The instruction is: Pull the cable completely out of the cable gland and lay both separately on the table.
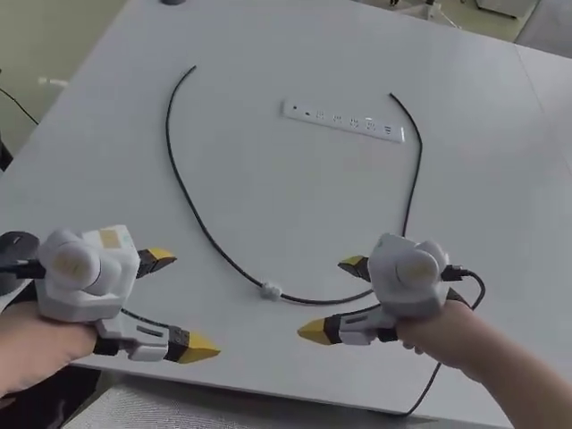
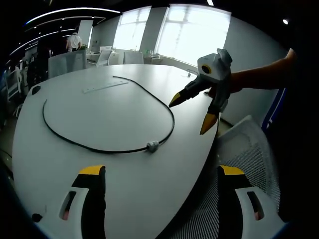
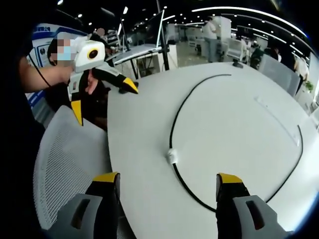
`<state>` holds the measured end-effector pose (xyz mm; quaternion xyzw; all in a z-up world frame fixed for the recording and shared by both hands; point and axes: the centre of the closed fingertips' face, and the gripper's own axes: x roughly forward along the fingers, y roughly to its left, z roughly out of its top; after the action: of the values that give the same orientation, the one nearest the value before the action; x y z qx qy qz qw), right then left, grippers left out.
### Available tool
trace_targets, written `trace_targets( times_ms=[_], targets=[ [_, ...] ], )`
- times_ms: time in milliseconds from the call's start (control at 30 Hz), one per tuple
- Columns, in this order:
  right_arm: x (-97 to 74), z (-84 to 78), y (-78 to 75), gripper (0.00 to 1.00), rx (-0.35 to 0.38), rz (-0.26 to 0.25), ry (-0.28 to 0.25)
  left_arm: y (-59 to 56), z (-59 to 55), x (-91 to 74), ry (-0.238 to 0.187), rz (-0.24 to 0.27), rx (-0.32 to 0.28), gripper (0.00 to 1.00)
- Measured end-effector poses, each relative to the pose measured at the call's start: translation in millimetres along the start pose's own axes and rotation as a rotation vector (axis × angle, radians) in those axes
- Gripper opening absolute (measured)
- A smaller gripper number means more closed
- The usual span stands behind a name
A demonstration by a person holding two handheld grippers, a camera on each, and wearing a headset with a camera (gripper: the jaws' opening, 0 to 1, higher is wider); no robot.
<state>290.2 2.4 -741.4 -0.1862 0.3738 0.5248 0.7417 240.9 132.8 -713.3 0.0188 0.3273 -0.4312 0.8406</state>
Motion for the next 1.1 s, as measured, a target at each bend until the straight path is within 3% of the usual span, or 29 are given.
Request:
trace_targets(
  times_ms=[467, 767, 1100],
  targets=[
    [31.4, 4.2, -5.8, 0.66, -0.043, 0.040, 0.072, 1.5, -5.5, 2.9, -0.001, 0.005, -0.021, 0.93],
    [49.4, -3.5, -3.9, 0.56, -0.068, 0.079, 0.130, 5.7, -6.3, 2.0, 0.003, 0.002, -0.027, 0.92],
    [67.1, -8.4, -14.3, 0.47, -0.056, 0.088, 0.157, -0.6, -8.6, 7.5, 0.015, -0.014, -0.010, 0.92]
  ],
)
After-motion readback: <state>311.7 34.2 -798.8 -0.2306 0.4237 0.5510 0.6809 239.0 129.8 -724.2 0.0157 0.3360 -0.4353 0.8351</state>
